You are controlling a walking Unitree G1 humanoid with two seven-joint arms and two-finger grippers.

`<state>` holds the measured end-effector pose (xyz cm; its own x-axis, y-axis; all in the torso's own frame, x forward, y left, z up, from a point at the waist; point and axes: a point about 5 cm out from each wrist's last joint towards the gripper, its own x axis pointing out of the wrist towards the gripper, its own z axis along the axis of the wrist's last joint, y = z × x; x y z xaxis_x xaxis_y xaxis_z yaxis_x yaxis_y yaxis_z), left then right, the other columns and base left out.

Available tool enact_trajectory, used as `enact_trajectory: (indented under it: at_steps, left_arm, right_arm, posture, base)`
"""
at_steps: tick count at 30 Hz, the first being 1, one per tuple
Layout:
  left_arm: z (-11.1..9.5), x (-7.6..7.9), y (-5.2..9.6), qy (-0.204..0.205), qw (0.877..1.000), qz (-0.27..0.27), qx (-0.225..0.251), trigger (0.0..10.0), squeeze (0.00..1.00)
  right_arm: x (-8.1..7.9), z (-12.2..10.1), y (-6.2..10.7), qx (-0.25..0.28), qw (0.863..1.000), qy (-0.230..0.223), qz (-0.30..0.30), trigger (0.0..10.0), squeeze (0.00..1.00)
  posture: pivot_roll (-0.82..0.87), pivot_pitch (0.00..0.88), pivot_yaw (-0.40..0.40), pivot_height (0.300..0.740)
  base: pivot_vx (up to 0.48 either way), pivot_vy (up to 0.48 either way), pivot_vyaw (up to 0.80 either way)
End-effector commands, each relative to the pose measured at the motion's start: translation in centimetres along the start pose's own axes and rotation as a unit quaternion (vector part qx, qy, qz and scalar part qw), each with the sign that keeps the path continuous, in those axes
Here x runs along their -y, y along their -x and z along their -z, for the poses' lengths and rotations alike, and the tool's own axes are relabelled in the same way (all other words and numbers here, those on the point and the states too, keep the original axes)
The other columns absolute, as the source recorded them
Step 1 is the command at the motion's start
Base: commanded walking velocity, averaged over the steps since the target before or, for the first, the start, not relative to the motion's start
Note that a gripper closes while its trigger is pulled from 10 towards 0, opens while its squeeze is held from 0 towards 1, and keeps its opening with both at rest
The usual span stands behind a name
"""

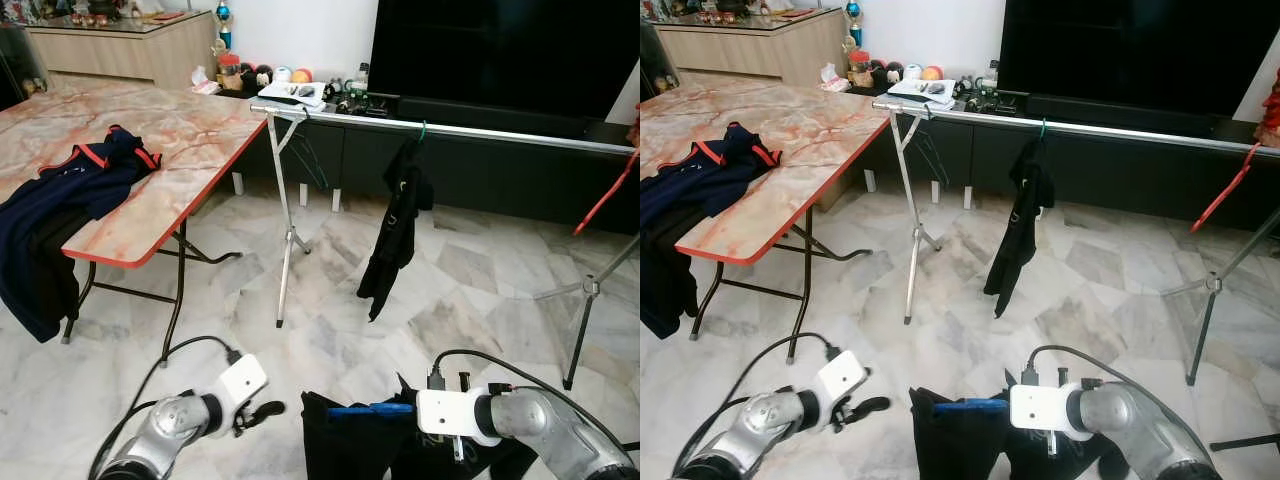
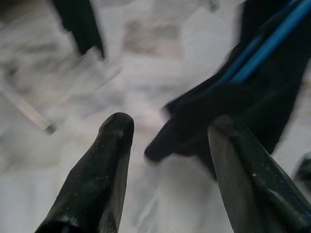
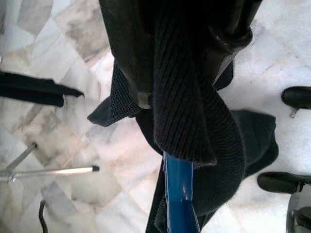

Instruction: Hang hanger

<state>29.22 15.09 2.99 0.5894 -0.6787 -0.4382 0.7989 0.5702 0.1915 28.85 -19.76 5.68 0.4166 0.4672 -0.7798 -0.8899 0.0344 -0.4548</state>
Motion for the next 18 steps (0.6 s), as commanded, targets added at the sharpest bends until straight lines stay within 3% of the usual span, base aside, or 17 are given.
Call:
enact_trajectory:
  at_steps: [1, 6, 18]
  left_arm:
    - [0.2, 0.0, 0.3, 0.003, 1.0, 0.016, -0.009, 10.0, 0.0]
    - [0.1, 0.1, 0.2, 0.012, 0.998, 0.056, -0.015, 10.0, 0.0]
    - [0.3, 0.7, 0.6, 0.016, 0.992, 0.118, -0.03, 10.0, 0.0]
  right_arm:
    - [0.7, -0.8, 0.0, 0.017, 1.0, 0.018, 0.005, 10.0, 0.0]
    - [0.3, -1.9, -0.3, 0.029, 0.998, 0.058, -0.025, 10.0, 0.0]
    - [-0.2, -3.0, -0.9, 0.043, 0.995, 0.081, -0.043, 10.0, 0.0]
  posture:
    - [0.06, 0.0, -0.021, 0.74]
    - [0.05, 0.0, -0.02, 0.74]
    - [0.05, 0.001, -0.013, 0.74]
  base:
    - [0.0, 0.0, 0.0]
    - [0.0, 0.0, 0.0]
    - [0.0, 0.0, 0.0]
